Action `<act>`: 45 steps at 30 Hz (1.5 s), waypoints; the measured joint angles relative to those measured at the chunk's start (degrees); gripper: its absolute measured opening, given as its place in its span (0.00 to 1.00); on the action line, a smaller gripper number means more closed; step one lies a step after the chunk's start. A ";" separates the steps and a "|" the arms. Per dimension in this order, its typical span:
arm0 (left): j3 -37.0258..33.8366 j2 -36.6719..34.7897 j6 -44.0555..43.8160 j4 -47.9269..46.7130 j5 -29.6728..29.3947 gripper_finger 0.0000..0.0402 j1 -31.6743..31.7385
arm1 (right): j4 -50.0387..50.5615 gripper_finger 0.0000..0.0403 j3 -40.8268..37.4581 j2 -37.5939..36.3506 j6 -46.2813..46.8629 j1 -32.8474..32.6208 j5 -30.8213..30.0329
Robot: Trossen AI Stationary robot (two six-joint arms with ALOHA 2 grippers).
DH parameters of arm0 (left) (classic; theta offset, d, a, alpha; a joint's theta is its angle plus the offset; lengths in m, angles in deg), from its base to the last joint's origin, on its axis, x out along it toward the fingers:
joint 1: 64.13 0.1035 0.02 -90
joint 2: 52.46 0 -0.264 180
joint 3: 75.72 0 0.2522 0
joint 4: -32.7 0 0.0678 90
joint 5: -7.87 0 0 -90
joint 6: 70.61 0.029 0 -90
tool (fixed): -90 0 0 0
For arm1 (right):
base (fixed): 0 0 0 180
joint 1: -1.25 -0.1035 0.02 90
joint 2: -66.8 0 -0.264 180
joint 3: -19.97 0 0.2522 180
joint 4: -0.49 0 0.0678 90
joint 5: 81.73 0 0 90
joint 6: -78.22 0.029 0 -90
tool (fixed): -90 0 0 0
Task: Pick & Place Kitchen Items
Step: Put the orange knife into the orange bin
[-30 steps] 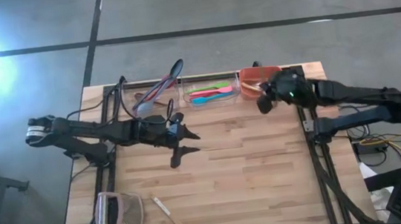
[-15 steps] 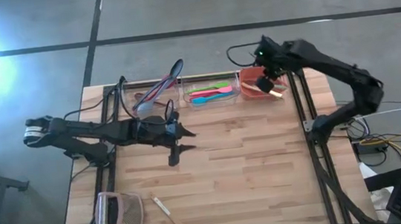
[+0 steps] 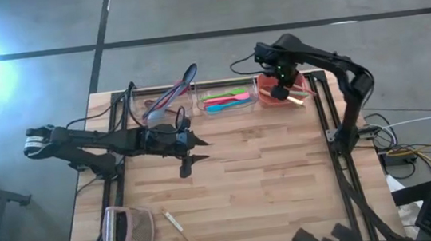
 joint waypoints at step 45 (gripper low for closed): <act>0.00 0.00 2.75 -2.97 -1.49 0.50 1.25 | 1.30 0.03 1.94 19.26 -2.33 1.79 -2.62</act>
